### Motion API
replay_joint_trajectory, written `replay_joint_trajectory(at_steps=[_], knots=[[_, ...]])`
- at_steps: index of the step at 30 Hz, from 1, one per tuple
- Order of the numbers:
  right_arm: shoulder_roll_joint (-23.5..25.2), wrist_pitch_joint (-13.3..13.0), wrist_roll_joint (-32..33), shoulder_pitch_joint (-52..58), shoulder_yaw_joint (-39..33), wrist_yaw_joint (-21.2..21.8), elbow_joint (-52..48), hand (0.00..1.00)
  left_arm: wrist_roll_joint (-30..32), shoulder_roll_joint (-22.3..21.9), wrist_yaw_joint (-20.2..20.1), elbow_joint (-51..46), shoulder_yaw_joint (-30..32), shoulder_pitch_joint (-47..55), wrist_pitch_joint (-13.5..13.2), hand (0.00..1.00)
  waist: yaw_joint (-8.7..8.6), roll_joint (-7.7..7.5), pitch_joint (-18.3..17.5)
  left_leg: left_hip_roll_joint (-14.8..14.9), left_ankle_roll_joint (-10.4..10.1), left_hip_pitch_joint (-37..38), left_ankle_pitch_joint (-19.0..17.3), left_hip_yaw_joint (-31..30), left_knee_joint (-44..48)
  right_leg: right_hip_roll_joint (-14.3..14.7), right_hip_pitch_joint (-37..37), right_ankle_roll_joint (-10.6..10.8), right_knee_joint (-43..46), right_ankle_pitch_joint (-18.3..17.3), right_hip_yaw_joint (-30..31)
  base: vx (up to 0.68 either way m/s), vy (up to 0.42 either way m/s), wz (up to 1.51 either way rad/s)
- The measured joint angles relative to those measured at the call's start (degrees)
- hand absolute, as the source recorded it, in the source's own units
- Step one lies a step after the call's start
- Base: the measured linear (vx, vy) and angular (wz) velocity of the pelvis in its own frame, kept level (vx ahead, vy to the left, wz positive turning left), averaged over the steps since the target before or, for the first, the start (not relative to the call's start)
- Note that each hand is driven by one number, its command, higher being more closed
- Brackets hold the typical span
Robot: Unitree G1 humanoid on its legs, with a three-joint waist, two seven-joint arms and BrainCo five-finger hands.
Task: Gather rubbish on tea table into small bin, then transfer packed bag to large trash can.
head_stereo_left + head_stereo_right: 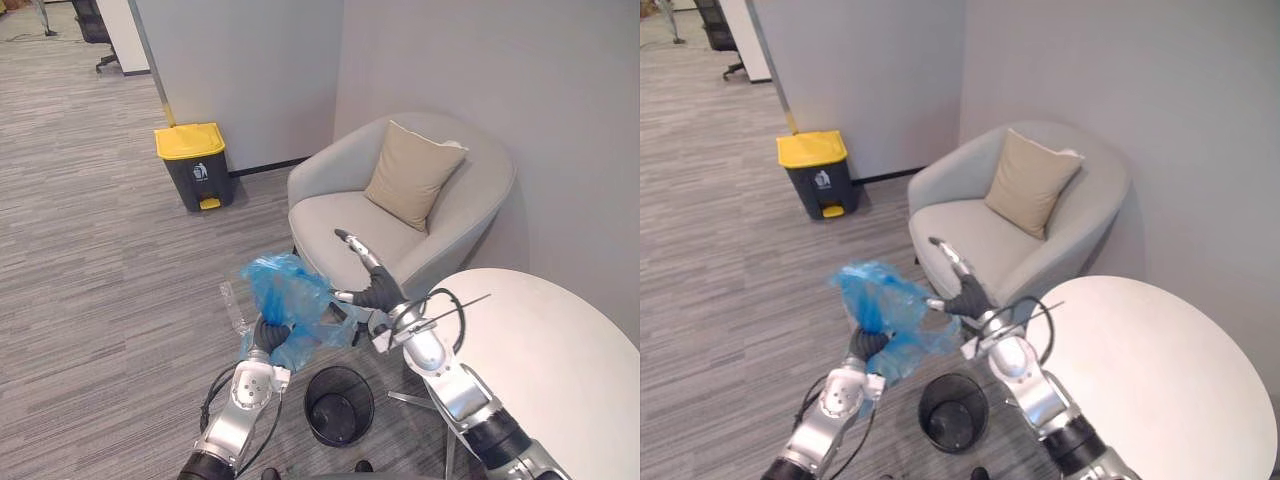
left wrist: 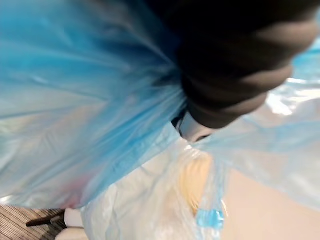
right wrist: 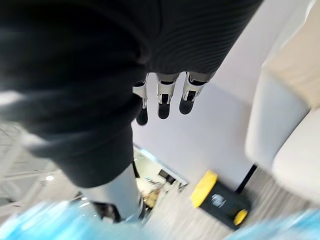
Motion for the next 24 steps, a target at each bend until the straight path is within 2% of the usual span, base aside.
replay_joint_trajectory(at_steps=[4, 6, 8, 11, 19, 24], knots=[[1.90, -0.22, -1.52, 6.91, -5.81, -1.62, 0.10, 0.00, -1.25, -0.49, 0.09, 0.06, 3.29, 2.32, 0.03, 1.00, -0.04, -0.02, 0.03, -0.01, -0.01, 0.00, -0.10, -0.10, 0.00, 0.00, -0.03, -0.10, 0.00, -0.18, -0.11, 0.00, 0.000, 0.00], [6.00, -0.30, -1.43, 10.33, -9.08, -2.10, 2.03, 0.00, -2.17, -1.13, 0.22, 0.75, 5.22, 3.79, 0.02, 1.00, -0.31, 0.07, 0.09, -0.08, -0.30, 0.03, -0.32, -0.30, 0.03, 0.04, -0.01, -0.01, 0.01, -0.42, -0.45, 0.00, 0.001, 0.04], [10.06, -0.23, 0.09, 11.68, -12.09, -2.36, 7.47, 0.00, -2.55, -1.71, 0.29, 3.46, 6.37, 4.15, 0.03, 1.00, -0.46, 0.05, 0.10, -0.32, -0.36, 0.11, -0.37, -0.37, 0.03, 0.09, 0.04, -0.18, 0.02, -0.59, -0.57, 0.00, 0.006, 0.03], [14.65, 1.37, 3.87, 12.24, -15.93, -2.19, 20.42, 0.00, -4.58, -3.40, -0.26, 10.79, 9.24, 4.43, 0.10, 1.00, -0.44, 0.26, 0.63, -0.41, -0.45, 0.45, -0.67, -0.58, 0.03, -0.10, 0.60, -0.22, -0.07, -0.79, -0.87, 0.00, 0.007, 0.03], [18.27, 5.07, 8.07, 12.67, -21.19, -0.94, 43.52, 0.00, -6.79, -5.26, -3.01, 25.29, 16.61, 6.19, 1.79, 1.00, 0.36, 0.89, 2.06, -0.61, -0.71, 2.30, -1.79, 0.04, 0.00, -0.47, 2.19, 0.43, 0.11, -1.46, -0.63, 0.02, 0.007, -0.02], [18.64, 6.06, 10.45, 12.71, -22.96, -1.03, 49.75, 0.00, -6.82, -6.64, -3.58, 30.98, 18.70, 6.43, 2.10, 1.00, 0.77, 1.43, 2.50, -0.58, -0.66, 4.27, -2.66, 0.95, 0.01, -0.43, 3.98, 0.60, 0.33, -2.06, -0.06, 0.05, 0.008, -0.09]])
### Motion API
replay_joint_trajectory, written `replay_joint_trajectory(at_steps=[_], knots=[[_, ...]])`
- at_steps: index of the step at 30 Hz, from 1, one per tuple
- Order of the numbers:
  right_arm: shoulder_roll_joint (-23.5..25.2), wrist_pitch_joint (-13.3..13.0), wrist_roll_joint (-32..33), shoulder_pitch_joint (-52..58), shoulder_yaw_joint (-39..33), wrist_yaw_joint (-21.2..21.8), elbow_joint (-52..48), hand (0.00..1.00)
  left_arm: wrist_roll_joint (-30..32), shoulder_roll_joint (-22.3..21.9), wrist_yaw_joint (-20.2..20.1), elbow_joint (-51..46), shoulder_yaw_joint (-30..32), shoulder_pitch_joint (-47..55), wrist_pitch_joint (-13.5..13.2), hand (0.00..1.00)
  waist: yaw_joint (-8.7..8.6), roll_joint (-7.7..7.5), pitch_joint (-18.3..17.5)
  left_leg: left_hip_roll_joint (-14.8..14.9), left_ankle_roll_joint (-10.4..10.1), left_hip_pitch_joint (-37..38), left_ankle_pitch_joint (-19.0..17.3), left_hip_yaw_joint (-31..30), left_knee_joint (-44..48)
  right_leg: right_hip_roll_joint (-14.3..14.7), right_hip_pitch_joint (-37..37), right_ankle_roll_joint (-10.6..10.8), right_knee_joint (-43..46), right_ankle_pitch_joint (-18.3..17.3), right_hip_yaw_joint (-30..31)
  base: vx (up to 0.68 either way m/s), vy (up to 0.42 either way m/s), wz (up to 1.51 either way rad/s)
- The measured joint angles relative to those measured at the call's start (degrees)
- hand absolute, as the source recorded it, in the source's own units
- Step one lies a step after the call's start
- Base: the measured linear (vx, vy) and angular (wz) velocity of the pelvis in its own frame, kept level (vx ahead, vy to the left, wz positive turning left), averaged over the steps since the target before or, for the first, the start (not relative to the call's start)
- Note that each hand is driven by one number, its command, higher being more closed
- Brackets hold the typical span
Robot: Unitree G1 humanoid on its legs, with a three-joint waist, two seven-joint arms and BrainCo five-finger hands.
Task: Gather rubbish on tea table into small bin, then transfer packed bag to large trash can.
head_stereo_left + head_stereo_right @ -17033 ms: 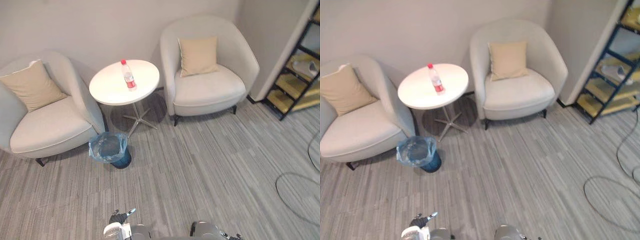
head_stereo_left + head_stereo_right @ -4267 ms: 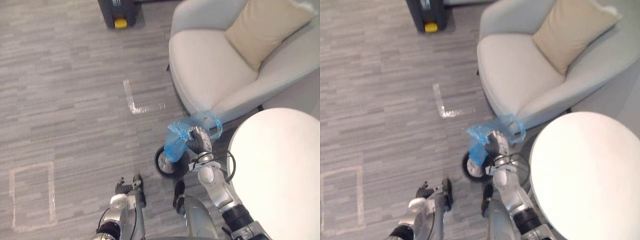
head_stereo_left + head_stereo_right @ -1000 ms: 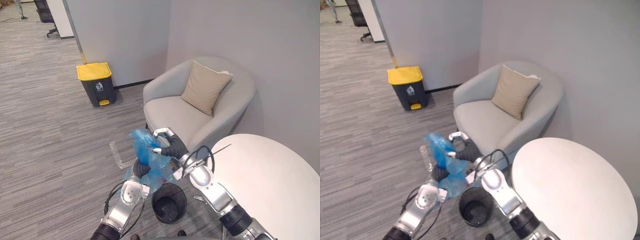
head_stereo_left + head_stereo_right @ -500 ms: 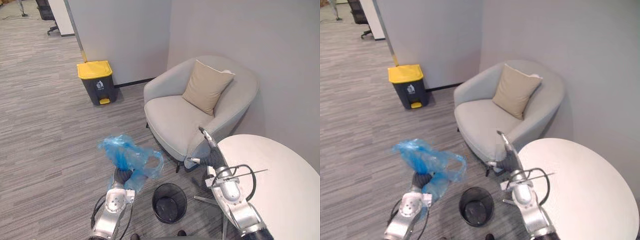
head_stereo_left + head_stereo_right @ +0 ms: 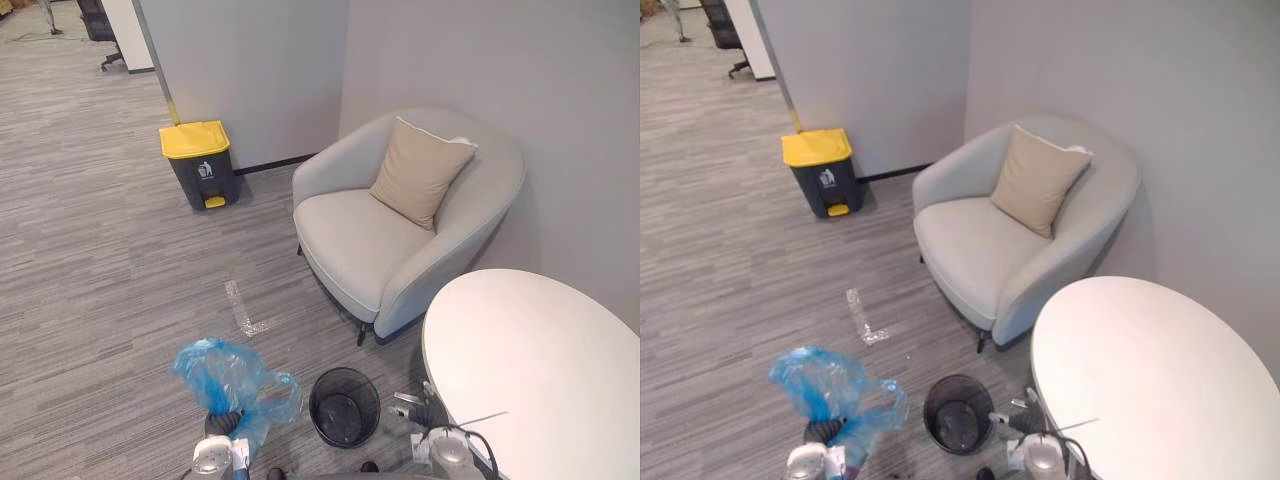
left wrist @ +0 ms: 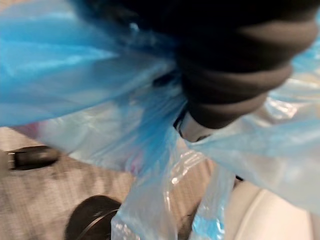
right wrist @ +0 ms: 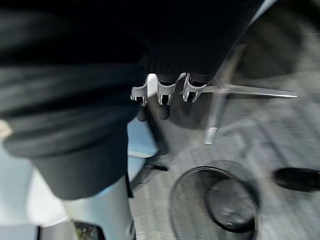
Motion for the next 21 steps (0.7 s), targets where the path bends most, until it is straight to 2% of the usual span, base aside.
replay_joint_trajectory(at_steps=[5, 7, 8, 9, 10, 11, 12, 13, 15, 17, 19, 20, 21], knots=[[1.27, 0.38, 1.68, -0.87, -1.29, -0.70, 0.20, 0.00, 0.01, -1.96, 0.00, 2.43, 2.13, -0.75, 0.02, 1.00, 0.69, -0.24, 1.40, 0.21, 0.19, -0.36, -0.15, 3.31, 0.35, 0.13, -2.60, -0.11, 2.17, 0.06, 1.92, 0.00, 0.016, -0.22], [2.48, 0.38, 1.73, -2.38, -1.34, -1.28, 0.21, 0.00, -0.03, -1.67, 0.11, 2.62, 2.21, -1.71, 0.01, 1.00, 1.76, -0.55, 2.60, 0.41, 0.31, -1.14, -0.63, 5.32, 1.24, 0.35, -4.57, -0.08, 3.71, 0.06, 3.73, -0.05, 0.013, -0.42], [3.21, 0.36, 1.73, -2.43, -1.19, -1.46, 0.15, 0.00, -0.21, -1.40, 0.11, 2.56, 2.44, -2.43, 0.02, 1.00, 1.81, -1.29, 2.88, 0.61, 1.33, -3.37, -1.50, 5.86, 4.44, -0.05, -5.93, 0.66, 4.45, 0.59, 4.33, -0.08, 0.001, -0.40], [3.80, 0.37, 1.75, -3.09, -1.34, -1.61, 0.14, 0.00, -0.52, -2.26, 0.13, 1.78, 3.53, -2.94, 0.00, 1.00, 2.39, -0.89, 3.09, 2.64, 2.64, -6.37, -2.87, 6.51, 8.33, 0.75, -7.47, 2.87, 4.96, 2.08, 4.89, -0.05, -0.005, -0.29], [4.04, 0.40, 1.75, -3.38, -1.63, -1.68, 0.28, 0.00, -0.52, -2.69, 0.18, 1.52, 4.45, -2.88, -0.09, 1.00, 2.80, -0.35, 3.36, 3.46, 2.63, -7.23, -3.26, 6.70, 9.44, 1.16, -8.07, 3.78, 5.90, 2.43, 4.72, -0.08, 0.001, -0.21], [4.78, 0.47, 1.80, -3.54, -1.52, -1.71, 0.23, 0.00, -0.53, -3.51, 0.24, 1.33, 5.97, -3.68, -0.20, 1.00, 2.80, 0.09, 4.00, 4.85, 2.68, -8.12, -3.68, 6.29, 11.89, 1.22, -11.64, 0.72, 19.82, -3.27, 2.81, -0.03, 0.001, 0.18], [5.11, 0.47, 1.90, -2.91, -1.53, -1.72, 0.52, 0.00, -0.52, -3.43, 0.25, 0.80, 5.96, -3.90, -0.21, 1.00, 2.74, 0.02, 4.07, 4.88, 2.87, -8.41, -3.81, 4.88, 13.54, 0.24, -12.26, 0.92, 29.11, -7.30, 3.23, 0.01, -0.056, 0.47], [5.19, 0.46, 2.09, -2.77, -1.52, -1.71, 0.96, 0.00, -0.53, -3.40, 0.27, 0.09, 6.01, -3.92, -0.36, 1.00, 2.75, -0.62, 3.95, 4.68, 2.88, -8.99, -3.81, 3.71, 14.74, -0.44, -11.70, 1.46, 33.50, -9.09, 3.83, 0.03, -0.146, 0.81], [5.13, 0.28, 2.31, -3.07, -1.55, -1.86, 1.89, 0.00, -1.00, -3.21, 0.29, -0.94, 6.04, -3.95, -0.60, 1.00, 3.05, -2.32, 3.59, 4.33, 2.87, -12.23, -3.81, 0.98, 18.83, -1.64, -8.74, 3.37, 37.78, -13.65, 5.84, -0.05, -0.217, 0.85], [4.87, 0.32, 2.70, -3.88, -1.64, -2.19, 2.58, 0.00, -1.12, -3.73, 0.30, -0.89, 6.07, -3.96, -0.44, 1.00, 3.52, -3.02, 3.39, 4.55, 2.37, -14.51, -3.54, -0.80, 20.81, -0.97, -6.73, 2.34, 33.90, -16.92, 6.15, -0.15, -0.232, 0.51], [4.23, 0.28, 2.71, -4.99, -1.63, -2.99, 2.56, 0.00, -1.58, -5.37, 0.41, -1.26, 6.05, -3.91, -0.46, 1.00, 5.45, -0.48, 3.32, 7.04, -0.32, -16.45, -1.73, -1.41, 19.36, 1.51, -3.85, 0.07, 24.15, -18.32, 4.57, -0.28, -0.240, 0.02], [3.89, 0.29, 2.71, -5.71, -1.61, -3.20, 2.57, 0.00, -1.66, -5.66, 0.41, -1.21, 5.94, -4.32, -0.50, 1.00, 5.97, 0.03, 3.61, 7.42, -0.59, -17.76, -0.99, -1.89, 19.30, 2.08, -3.80, -2.21, 21.87, -19.26, 4.21, -0.40, -0.278, 0.23], [3.68, 0.24, 2.74, -6.66, -1.64, -3.67, 2.28, 0.00, -2.08, -6.49, 0.38, -0.62, 5.56, -4.96, -0.36, 1.00, 5.52, 2.45, 4.70, 8.46, -1.12, -18.80, 1.18, -4.44, 18.27, 3.91, -4.02, -3.09, 21.74, -18.05, 1.43, -0.37, -0.243, 0.58]])
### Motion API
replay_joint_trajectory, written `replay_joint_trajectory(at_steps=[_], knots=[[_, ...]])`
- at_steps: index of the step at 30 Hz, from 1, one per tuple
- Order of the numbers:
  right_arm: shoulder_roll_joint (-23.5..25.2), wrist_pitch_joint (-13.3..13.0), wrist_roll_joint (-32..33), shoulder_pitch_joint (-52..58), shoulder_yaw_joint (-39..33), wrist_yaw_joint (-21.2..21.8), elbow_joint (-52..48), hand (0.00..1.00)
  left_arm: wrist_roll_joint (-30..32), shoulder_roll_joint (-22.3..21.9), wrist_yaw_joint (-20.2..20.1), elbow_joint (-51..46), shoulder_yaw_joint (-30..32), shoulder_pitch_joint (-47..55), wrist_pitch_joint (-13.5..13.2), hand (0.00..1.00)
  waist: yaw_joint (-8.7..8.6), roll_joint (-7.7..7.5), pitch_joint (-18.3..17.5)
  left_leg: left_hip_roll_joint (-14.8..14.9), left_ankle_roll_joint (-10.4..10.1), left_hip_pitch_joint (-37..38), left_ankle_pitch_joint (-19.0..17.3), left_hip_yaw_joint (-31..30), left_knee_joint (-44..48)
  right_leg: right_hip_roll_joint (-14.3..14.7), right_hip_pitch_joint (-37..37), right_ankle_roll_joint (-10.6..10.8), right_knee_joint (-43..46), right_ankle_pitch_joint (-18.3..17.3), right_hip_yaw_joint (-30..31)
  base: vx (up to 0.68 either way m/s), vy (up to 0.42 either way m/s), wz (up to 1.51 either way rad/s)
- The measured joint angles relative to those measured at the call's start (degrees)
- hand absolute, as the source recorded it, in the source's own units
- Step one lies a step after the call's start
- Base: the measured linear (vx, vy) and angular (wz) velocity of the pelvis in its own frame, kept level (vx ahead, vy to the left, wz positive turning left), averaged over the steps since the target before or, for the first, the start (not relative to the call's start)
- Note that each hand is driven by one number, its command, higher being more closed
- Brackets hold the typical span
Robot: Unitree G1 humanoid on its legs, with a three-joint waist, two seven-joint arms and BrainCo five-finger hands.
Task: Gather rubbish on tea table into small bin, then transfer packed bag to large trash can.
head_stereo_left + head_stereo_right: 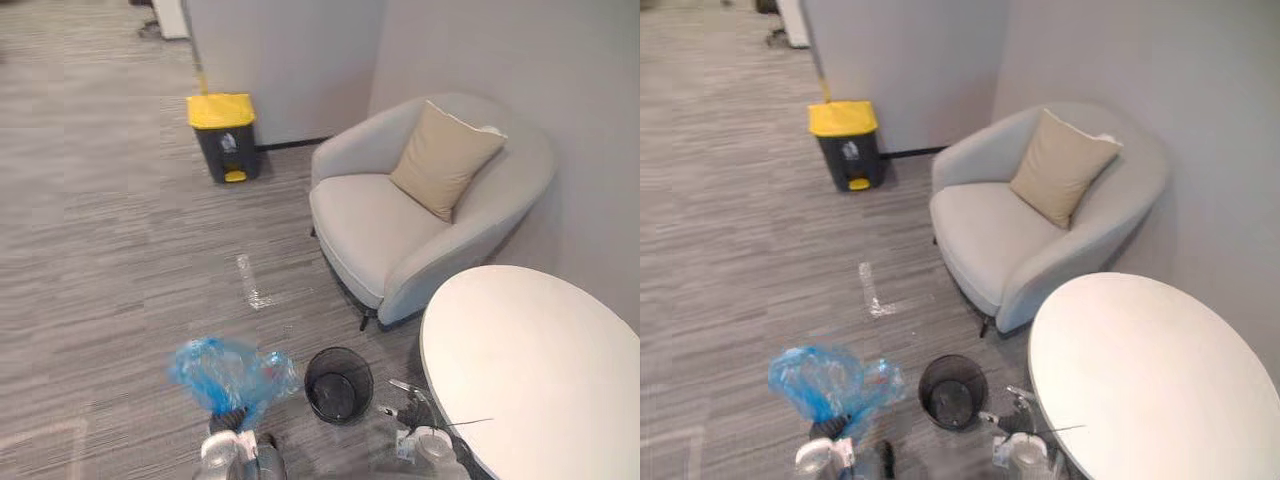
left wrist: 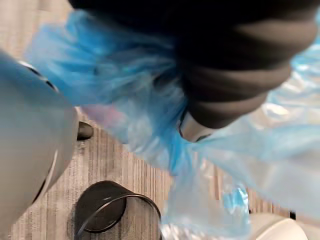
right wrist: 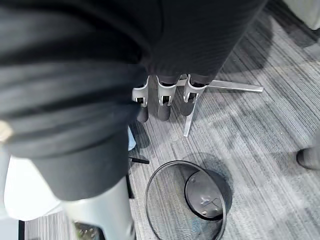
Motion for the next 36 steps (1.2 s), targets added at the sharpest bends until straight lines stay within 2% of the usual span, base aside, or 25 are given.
replay_joint_trajectory(at_steps=[2, 3, 4, 5, 7, 10, 12, 13, 16, 19, 23, 25, 26, 27, 28, 29, 31, 32, 34, 35, 36], knots=[[-0.13, 0.13, 0.03, 1.41, -0.04, -0.41, 0.22, 0.00, -0.08, -0.29, -0.06, 0.18, -0.86, 0.11, 0.00, 1.00, -1.19, 0.97, 0.47, 0.75, -0.92, -0.01, 1.09, -1.51, -3.93, 0.89, -0.34, -1.09, 0.07, 0.56, -4.21, -0.32, -0.189, 1.00], [0.11, 0.20, 0.02, 2.02, -0.25, -0.71, 0.22, 0.00, -0.06, -0.24, -0.10, 0.38, -1.51, 0.46, 0.01, 1.00, -2.03, 0.66, 0.59, 1.33, -1.99, 0.28, 0.12, 0.10, -6.41, 0.59, -0.49, -2.15, -0.50, 1.18, -6.55, -0.35, -0.174, 1.04], [0.53, 0.21, -0.02, 1.88, -0.42, -1.32, 0.21, 0.00, 0.02, -0.21, -0.11, 0.24, -1.50, 0.22, -0.04, 1.00, -2.49, 0.17, 1.32, 2.24, -0.61, 0.28, 0.94, 3.20, -6.37, 0.24, -0.68, -3.02, -0.95, 1.75, -8.08, -0.38, -0.101, 1.18], [0.38, 0.26, 0.01, 1.96, -2.23, -1.85, 0.23, 0.00, 0.06, -0.18, -0.18, 0.37, -2.23, 0.10, 0.01, 1.00, -2.46, -0.27, 1.41, 2.26, -0.36, 0.48, -0.60, 6.95, 3.66, -1.97, -2.31, -3.65, -0.90, 3.39, -11.06, -0.36, -0.037, 1.10], [0.34, 0.30, 0.02, 2.13, -2.51, -2.02, 0.31, 0.00, 0.23, -0.17, -0.25, 0.38, -2.59, -0.23, 0.01, 1.00, -2.63, -0.51, 1.58, 1.72, 0.85, 1.85, -6.67, 8.41, 9.05, -4.10, -2.52, -2.78, -2.37, 5.46, -13.81, -0.23, 0.085, 0.89], [0.63, 0.42, 0.02, 2.30, -4.00, -2.03, 0.38, 0.00, 0.66, -0.05, -0.32, 0.47, -4.16, -0.42, 0.02, 1.00, -2.81, -0.46, 1.54, 2.59, 1.02, 4.67, -12.73, 11.47, 13.07, -6.64, -2.24, -0.70, -4.42, 7.89, -17.86, -0.16, 0.212, 0.83], [0.76, 0.60, 0.10, 2.73, -5.19, -2.25, 0.65, 0.00, 0.87, 0.00, -0.45, 0.51, -4.78, -0.93, 0.09, 1.00, -3.28, 0.24, 1.21, 2.79, -1.17, 6.36, -16.02, 13.48, 10.10, -7.57, -2.03, 1.67, -5.31, 9.17, -20.42, -0.15, 0.339, 0.84], [1.75, 0.88, 0.16, 2.31, -5.41, -2.18, 1.03, 0.00, 1.18, 1.11, -0.26, 0.87, -4.79, -0.97, 0.22, 1.00, -2.52, -1.44, 1.17, 0.41, -0.43, 6.66, -15.13, 13.60, 7.97, -9.00, -2.04, 2.01, -6.39, 10.13, -20.36, -0.11, 0.283, 0.38], [2.05, 0.91, 1.11, 2.43, -5.47, -2.06, 1.68, 0.00, 1.22, 3.73, -0.24, 1.33, -6.40, -0.65, 0.37, 1.00, -2.88, -3.62, -0.31, -4.84, 2.26, 6.52, -12.76, 11.96, 2.86, -11.51, -1.61, 2.45, -10.36, 13.14, -20.25, -0.07, 0.221, 0.49], [2.07, 0.93, 1.11, 2.35, -5.92, -2.09, 2.77, 0.00, 1.29, 4.03, -0.25, 1.65, -6.50, -0.53, 0.36, 1.00, -2.82, -3.59, -0.36, -6.97, 2.93, 6.57, -12.39, 10.65, 1.06, -11.75, -0.22, 2.20, -12.34, 14.77, -20.24, -0.02, 0.140, 0.29], [2.09, 0.94, 1.08, 2.21, -6.26, -2.12, 2.81, 0.00, 1.29, 4.77, -0.24, 2.77, -6.29, 0.11, 0.38, 1.00, -2.60, -3.68, -0.40, -8.48, 3.90, 6.30, -12.97, 9.50, 0.43, -13.06, -0.60, 2.64, -10.03, 14.25, -20.55, 0.01, 0.058, 0.16], [2.08, 0.95, 1.09, 2.28, -6.49, -2.08, 2.81, 0.00, 1.29, 4.69, -0.24, 2.76, -6.27, 0.15, 0.38, 1.00, -2.68, -3.41, -0.26, -8.65, 3.96, 6.57, -13.27, 8.96, 0.37, -14.30, -2.41, 1.69, -4.18, 12.60, -20.42, 0.03, 0.005, 0.28], [2.08, 0.94, 1.10, 2.17, -6.61, -2.02, 2.79, 0.00, 1.30, 4.73, -0.25, 2.71, -6.30, -0.02, 0.35, 1.00, -2.76, -2.75, 0.29, -8.43, 3.98, 6.73, -13.31, 7.55, 0.39, -14.89, -5.32, -0.13, 3.40, 12.54, -17.77, 0.06, 0.003, 0.46], [2.11, 0.98, 1.10, 2.21, -6.58, -1.96, 2.58, 0.00, 1.30, 4.95, -0.25, 2.71, -6.28, 0.01, 0.32, 1.00, -3.13, -2.72, 0.40, -8.49, 3.98, 6.91, -13.31, 6.63, 0.04, -15.00, -7.23, -1.04, 7.62, 13.21, -15.34, 0.18, -0.024, 0.74], [2.26, 0.85, 1.10, 1.85, -6.74, -1.97, 2.65, 0.00, 1.23, 4.87, -0.24, 2.72, -6.15, -0.14, 0.32, 1.00, -3.62, -3.34, 1.14, -8.44, 4.01, 9.79, -13.27, 6.12, -2.21, -15.03, -11.31, -2.51, 16.37, 13.76, -11.68, 0.17, -0.058, 0.57], [2.09, 0.86, 1.10, 1.91, -6.70, -1.86, 2.81, 0.00, 1.22, 4.86, -0.21, 2.78, -6.05, 0.03, 0.35, 1.00, -3.55, -3.17, 1.58, -8.18, 4.04, 10.28, -13.29, 5.58, -2.12, -14.56, -12.27, -1.62, 18.07, 11.94, -11.49, 0.17, -0.094, 0.38], [2.11, 0.85, 1.10, 1.12, -6.71, -1.86, 2.87, 0.00, 1.17, 4.97, -0.15, 3.26, -5.59, -0.15, 0.45, 1.00, -3.66, -3.49, 1.75, -7.16, 3.62, 11.31, -13.65, 4.96, -1.73, -11.65, -13.91, -1.07, 16.79, 7.30, -12.42, 0.12, -0.138, 0.10], [2.11, 0.85, 1.11, 0.99, -6.75, -1.87, 2.88, 0.00, 1.17, 4.88, -0.16, 3.26, -5.59, -0.30, 0.45, 1.00, -3.70, -3.52, 1.93, -6.95, 3.37, 11.70, -13.86, 4.95, -1.81, -11.09, -14.46, -1.10, 16.38, 6.63, -13.03, 0.22, -0.180, 0.03], [2.11, 0.79, 1.08, 0.62, -6.89, -1.87, 2.79, 0.00, 1.16, 4.18, -0.19, 3.83, -5.66, -1.40, 0.46, 1.00, -4.25, -3.27, 2.16, -5.90, 2.00, 12.75, -14.98, 4.64, -1.81, -7.70, -17.13, -0.43, 11.36, 6.31, -14.70, 0.22, -0.158, 0.12], [2.13, 0.84, 1.10, 0.53, -7.33, -1.87, 2.86, 0.00, 1.16, 4.12, -0.26, 3.84, -5.87, -2.01, 0.43, 1.00, -5.42, -3.84, 2.06, -6.40, 1.06, 12.91, -15.72, 3.70, -1.82, -6.74, -16.84, -1.34, 6.73, 7.07, -13.60, 0.27, -0.203, 0.50], [2.21, 0.87, 1.11, 1.18, -8.34, -1.84, 2.86, 0.00, 1.20, 3.87, -0.33, 3.82, -5.82, -2.39, 0.39, 1.00, -5.97, -4.97, 2.10, -7.58, 0.48, 14.31, -16.74, 2.86, -1.54, -7.36, -15.71, -2.20, 4.04, 7.68, -12.44, 0.31, -0.234, 0.55]])
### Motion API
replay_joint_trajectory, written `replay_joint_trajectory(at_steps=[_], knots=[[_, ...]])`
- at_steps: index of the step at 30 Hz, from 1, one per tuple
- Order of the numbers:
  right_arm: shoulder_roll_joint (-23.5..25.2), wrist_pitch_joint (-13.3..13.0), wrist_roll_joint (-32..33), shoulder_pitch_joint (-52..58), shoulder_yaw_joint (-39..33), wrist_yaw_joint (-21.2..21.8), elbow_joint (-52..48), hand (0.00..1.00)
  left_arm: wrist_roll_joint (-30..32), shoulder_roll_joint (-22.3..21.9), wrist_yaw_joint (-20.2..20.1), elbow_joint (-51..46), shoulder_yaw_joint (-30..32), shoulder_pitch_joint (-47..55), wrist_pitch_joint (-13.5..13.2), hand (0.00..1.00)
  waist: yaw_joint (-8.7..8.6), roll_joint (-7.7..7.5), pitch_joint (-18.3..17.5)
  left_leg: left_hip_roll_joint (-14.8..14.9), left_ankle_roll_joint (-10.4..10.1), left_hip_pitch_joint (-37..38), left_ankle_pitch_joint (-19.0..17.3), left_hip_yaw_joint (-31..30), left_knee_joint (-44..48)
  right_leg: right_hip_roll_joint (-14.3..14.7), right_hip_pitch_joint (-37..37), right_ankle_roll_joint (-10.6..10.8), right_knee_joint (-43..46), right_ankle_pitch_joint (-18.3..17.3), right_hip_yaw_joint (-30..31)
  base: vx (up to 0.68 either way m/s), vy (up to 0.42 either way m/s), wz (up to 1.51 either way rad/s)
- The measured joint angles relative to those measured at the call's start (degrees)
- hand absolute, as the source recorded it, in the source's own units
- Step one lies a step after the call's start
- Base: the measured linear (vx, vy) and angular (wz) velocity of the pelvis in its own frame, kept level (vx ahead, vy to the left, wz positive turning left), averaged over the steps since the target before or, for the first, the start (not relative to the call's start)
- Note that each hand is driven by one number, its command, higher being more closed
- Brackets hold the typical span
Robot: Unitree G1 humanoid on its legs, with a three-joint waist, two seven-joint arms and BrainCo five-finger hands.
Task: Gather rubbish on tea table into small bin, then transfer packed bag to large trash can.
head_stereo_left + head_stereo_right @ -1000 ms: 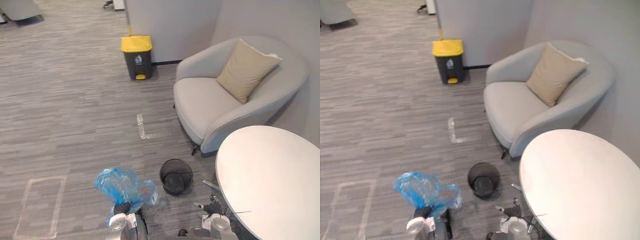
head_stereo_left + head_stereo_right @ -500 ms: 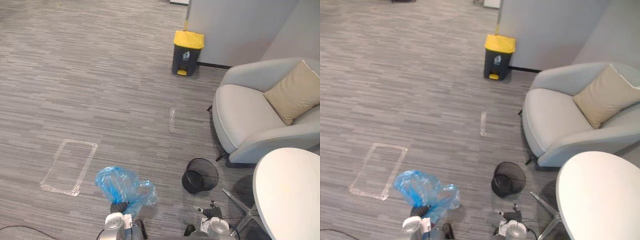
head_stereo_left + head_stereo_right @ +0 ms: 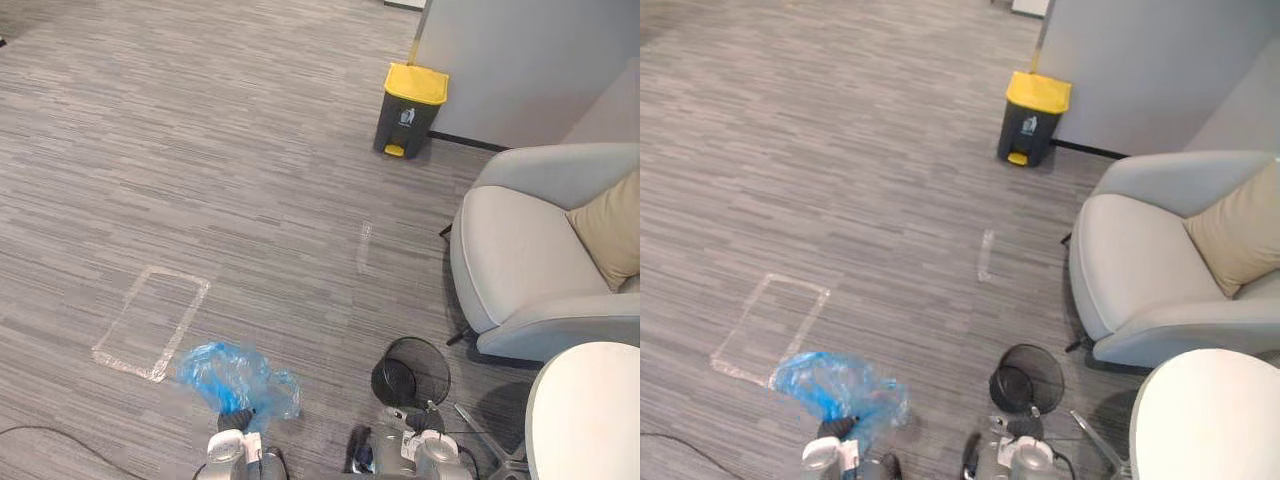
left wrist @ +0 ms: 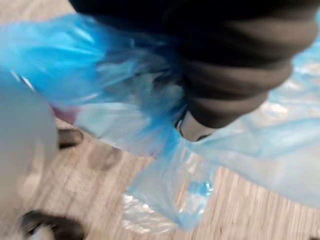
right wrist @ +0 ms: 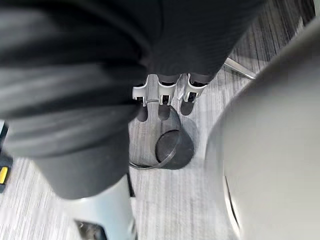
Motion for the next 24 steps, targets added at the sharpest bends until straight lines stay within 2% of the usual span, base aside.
replay_joint_trajectory(at_steps=[1, 2, 3, 4, 5, 6, 7, 8, 9, 12, 13, 14, 15, 16, 17, 18, 20, 21, 22, 23, 24], knots=[[0.23, 0.00, 0.04, 0.09, -0.79, 0.10, -0.22, 0.00, -0.01, -0.71, 0.00, 0.19, 0.24, -0.26, 0.07, 1.00, -0.12, 0.14, -0.02, 0.45, -0.60, 0.85, -1.00, -0.69, 0.67, 0.24, 0.74, -0.03, 1.33, 0.03, -0.09, 0.40, -0.272, 0.41], [-0.48, -0.02, -0.01, 0.48, -1.41, 0.04, -0.24, 0.00, 0.03, -1.56, 0.03, 0.09, 0.21, 0.18, 0.00, 1.00, -0.14, 1.94, -0.38, 1.94, -0.82, 1.54, -1.80, -1.02, 1.62, 1.23, 2.18, 0.39, 0.94, -1.74, -1.50, 0.47, -0.238, 0.29], [-1.11, -0.05, -0.02, 0.81, -1.74, 0.03, -0.23, 0.00, 0.02, -2.24, 0.00, 0.02, 0.01, 0.41, -0.03, 1.00, -0.33, 3.18, -1.20, 3.24, -1.91, 0.30, -2.54, -1.46, 5.29, 2.51, 2.96, 0.38, 0.12, -2.32, -2.15, 0.49, -0.229, 0.38], [-1.49, 0.03, -0.03, 0.68, -1.74, 0.04, -0.12, 0.00, 0.01, -3.55, -0.18, -0.61, 0.11, 0.02, -0.15, 1.00, -0.25, 4.92, -1.19, 6.86, -2.71, -5.50, -2.59, -2.03, 19.17, 4.29, 5.84, -1.02, -1.84, -2.73, -3.90, 0.49, -0.206, 0.30], [-1.49, 0.04, -0.04, 0.64, -1.65, 0.08, -0.22, 0.00, -0.02, -3.85, -0.28, -0.76, 0.21, 0.09, -0.16, 1.00, -0.06, 5.30, -1.05, 8.31, -3.63, -7.08, -1.85, -2.21, 24.05, 5.05, 7.28, -1.44, -2.68, -2.68, -4.39, 0.49, -0.177, 0.06], [-1.28, 0.25, -0.02, 0.56, -0.80, 0.04, -0.19, 0.00, -0.04, -3.87, -1.15, -0.89, 0.48, 0.33, -0.14, 1.00, 0.26, 5.49, -0.79, 11.09, -4.35, -10.03, -0.65, -2.25, 33.98, 6.89, 11.24, -2.61, -4.99, -2.98, -3.97, 0.58, -0.155, -0.27], [-1.05, 0.34, -0.02, 0.11, 0.19, 0.04, -0.17, 0.00, -0.11, -3.92, -1.23, -1.35, 1.10, 0.26, -0.17, 1.00, 0.55, 4.73, -0.17, 12.04, -3.63, -11.37, -1.08, -1.14, 39.86, 7.72, 14.90, -3.03, -7.14, -3.31, -2.69, 0.47, -0.083, -0.38], [-0.82, 0.45, -0.02, -0.48, 0.29, -0.02, -0.16, 0.00, -0.11, -3.91, -1.24, -1.59, 1.38, 0.16, -0.17, 1.00, 0.73, 4.28, 0.09, 12.26, -3.00, -12.02, -1.45, -0.49, 41.42, 7.86, 16.35, -3.06, -8.23, -3.33, -1.66, 0.50, -0.048, -0.64], [-0.46, 0.51, -0.02, -1.11, 0.61, -0.13, -0.17, 0.00, -0.12, -3.95, -1.21, -2.93, 1.91, 0.11, -0.18, 1.00, 1.31, 3.41, 0.48, 12.50, -1.54, -14.44, -2.26, 2.33, 41.55, 7.86, 19.02, -3.01, -10.55, -3.28, 0.82, 0.38, -0.002, -0.65], [-0.13, 0.62, -0.02, -2.84, 0.56, -0.33, -0.21, 0.00, -0.12, -3.98, -1.21, -3.34, 2.13, -0.28, -0.30, 1.00, 2.57, 3.25, 0.64, 12.75, -0.40, -17.43, -2.82, 5.48, 34.60, 6.98, 20.42, -2.96, -10.94, -3.25, 3.73, 0.34, 0.118, -0.82], [0.31, 0.71, -0.05, -2.87, 0.40, -0.54, -0.23, 0.00, -0.10, -4.01, -1.21, -3.33, 2.33, -0.41, -0.29, 1.00, 2.80, 2.92, 1.15, 11.80, 0.94, -17.90, -1.62, 6.64, 26.63, 5.67, 22.27, -2.80, -10.99, -3.33, 4.93, 0.34, 0.235, -0.64], [0.53, 0.77, -0.07, -2.40, 0.29, -0.68, -0.29, 0.00, -0.09, -4.06, -1.21, -3.33, 2.22, -0.21, -0.31, 1.00, 2.84, 3.09, 1.06, 10.65, 2.06, -17.50, 2.89, 6.71, 17.35, 4.76, 23.88, -1.79, -10.99, -3.66, 5.45, 0.43, 0.321, -0.68], [0.32, 0.76, -0.11, -1.64, 0.36, -0.68, -0.93, 0.00, -0.08, -4.50, -1.20, -3.32, 1.97, 0.07, -0.34, 1.00, 2.98, 4.36, 0.36, 10.36, 2.70, -16.88, 11.21, 6.37, 9.12, 5.02, 24.65, 0.34, -10.97, -4.58, 6.07, 0.36, 0.306, -0.49], [0.06, 0.72, -0.14, -1.41, 0.41, -0.65, -1.10, 0.00, -0.05, -4.46, -1.17, -3.31, 1.86, 0.16, -0.37, 1.00, 3.12, 4.95, 0.20, 10.58, 1.49, -17.05, 15.62, 5.76, 7.28, 5.17, 24.89, 1.69, -10.98, -5.41, 6.47, 0.33, 0.277, -0.29], [-0.13, 1.29, -0.19, -1.33, 1.84, -0.36, -0.41, 0.00, 0.03, -3.14, -0.99, -2.43, 2.50, -1.20, -0.21, 1.00, 3.11, 2.01, -0.11, 7.45, 2.16, -16.88, 13.12, 6.79, 9.33, 1.51, 25.60, 3.82, -11.86, -6.54, 7.70, 0.29, 0.249, -0.03], [-0.01, 1.34, -0.18, -1.17, 1.45, -0.46, -0.43, 0.00, 0.08, -3.13, -1.01, -2.95, 2.39, -2.18, -0.30, 1.00, 3.15, 1.82, -0.27, 6.08, 2.66, -16.82, 11.59, 7.17, 8.81, 0.32, 25.52, 3.79, -12.02, -5.40, 7.68, 0.28, 0.225, 0.08], [0.03, 1.36, -0.36, -1.59, 1.46, -0.39, -0.45, 0.00, 0.16, -3.31, -1.06, -3.00, 2.16, -2.72, -0.23, 1.00, 3.40, 1.99, -0.28, 5.26, 3.15, -16.04, 9.98, 8.03, 8.69, -0.69, 24.99, 4.31, -10.27, -3.69, 8.25, 0.24, 0.242, -0.09], [0.32, 1.34, -0.73, -1.38, 1.49, -0.38, -0.45, 0.00, 0.70, -3.50, -1.00, -2.99, 1.58, -2.53, -0.09, 1.00, 3.45, 2.03, -0.17, 4.36, 2.84, -13.40, 7.67, 9.01, 7.27, -1.97, 23.01, 5.21, -3.68, -3.09, 9.40, 0.26, 0.271, -0.38], [0.28, 1.30, -1.33, -0.87, 1.49, -0.35, -0.42, 0.00, 1.11, -3.29, -1.03, -2.90, 0.20, -1.49, 0.01, 1.00, 3.32, 1.98, 0.00, 3.19, 2.91, -9.90, 6.75, 9.89, 5.41, -3.41, 18.33, 6.44, 8.36, -1.27, 10.87, 0.21, 0.203, -0.34], [0.27, 1.25, -1.38, -0.47, 1.49, -0.38, -0.49, 0.00, 1.11, -3.16, -1.04, -2.86, -0.44, -1.16, 0.07, 1.00, 3.20, 2.00, 0.01, 2.74, 2.99, -8.51, 6.59, 10.04, 4.61, -3.92, 16.10, 7.03, 13.15, 0.70, 11.44, 0.18, 0.141, -0.16], [0.07, 1.23, -1.46, 0.26, 1.58, -0.36, -0.46, 0.00, 1.10, -2.89, -1.03, -2.72, -1.37, -0.86, 0.21, 1.00, 2.68, 2.39, 0.29, 2.23, 2.70, -6.18, 5.89, 9.99, 3.46, -4.29, 12.25, 7.77, 22.06, 3.29, 12.80, 0.18, 0.079, 0.01]])
